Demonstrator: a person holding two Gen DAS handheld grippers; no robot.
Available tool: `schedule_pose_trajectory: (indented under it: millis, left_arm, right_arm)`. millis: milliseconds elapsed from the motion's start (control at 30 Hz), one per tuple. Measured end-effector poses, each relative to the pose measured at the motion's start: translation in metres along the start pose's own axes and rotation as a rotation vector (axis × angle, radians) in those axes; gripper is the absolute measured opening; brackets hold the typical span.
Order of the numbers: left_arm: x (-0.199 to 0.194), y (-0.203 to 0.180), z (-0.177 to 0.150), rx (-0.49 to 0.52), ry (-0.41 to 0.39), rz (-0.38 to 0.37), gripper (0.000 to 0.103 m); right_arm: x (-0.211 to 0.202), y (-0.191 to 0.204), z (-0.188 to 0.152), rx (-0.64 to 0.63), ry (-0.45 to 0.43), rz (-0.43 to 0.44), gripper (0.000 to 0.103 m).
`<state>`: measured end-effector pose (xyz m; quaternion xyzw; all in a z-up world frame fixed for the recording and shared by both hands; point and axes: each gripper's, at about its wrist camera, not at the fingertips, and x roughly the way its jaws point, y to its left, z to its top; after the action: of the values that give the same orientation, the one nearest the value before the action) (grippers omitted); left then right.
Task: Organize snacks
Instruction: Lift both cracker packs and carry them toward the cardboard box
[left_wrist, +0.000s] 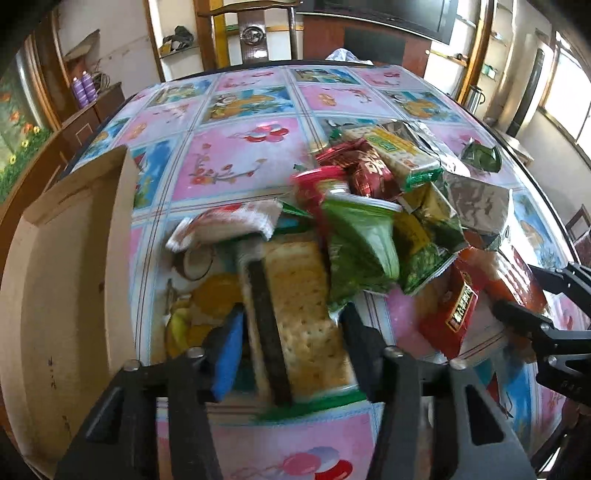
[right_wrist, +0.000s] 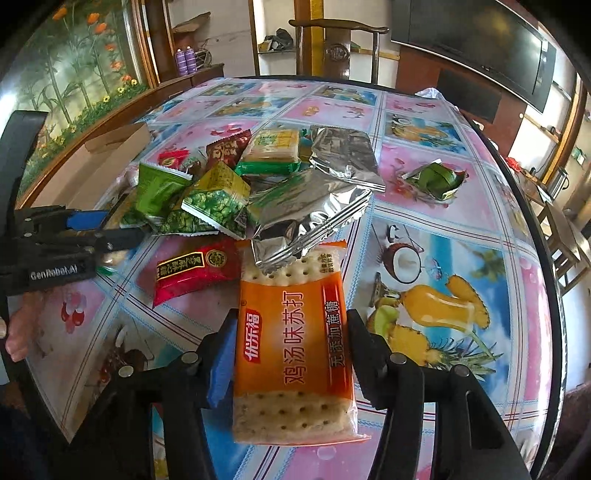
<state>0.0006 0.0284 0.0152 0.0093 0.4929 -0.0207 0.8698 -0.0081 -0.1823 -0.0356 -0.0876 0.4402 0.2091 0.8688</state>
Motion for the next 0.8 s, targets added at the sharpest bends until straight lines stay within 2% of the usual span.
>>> schedule_pose_trajectory:
  millis: [167,300,467,667,800]
  left_arm:
    - [-0.011,0.001,-0.014,0.014,0.011,-0.053,0.045]
    - [-0.022,0.004,-0.024,0.001,0.013,-0.126,0.046]
    - [-0.043,0.007,-0.026,-0.010,-0.026,-0.170,0.045]
    - [-0.064,0.008,-0.024,0.000,-0.076,-0.182,0.045]
    - [-0.055,0.005,-0.029,0.033,-0.039,-0.157,0.045]
  right_arm:
    - [-0.009,0.000,-0.010,0.024,0.006,0.027,0.057]
    - [-0.020,-0.005,-0.019,0.072,0.008,0.107,0.057]
    - [-0.032,-0.002,-0.025,0.118,-0.005,0.217,0.057]
    - [-0.045,0.009,-0.024,0.112,-0.038,0.231,0.057]
    - [-0.041,0.017,-0.025,0.088,-0.020,0.211,0.057]
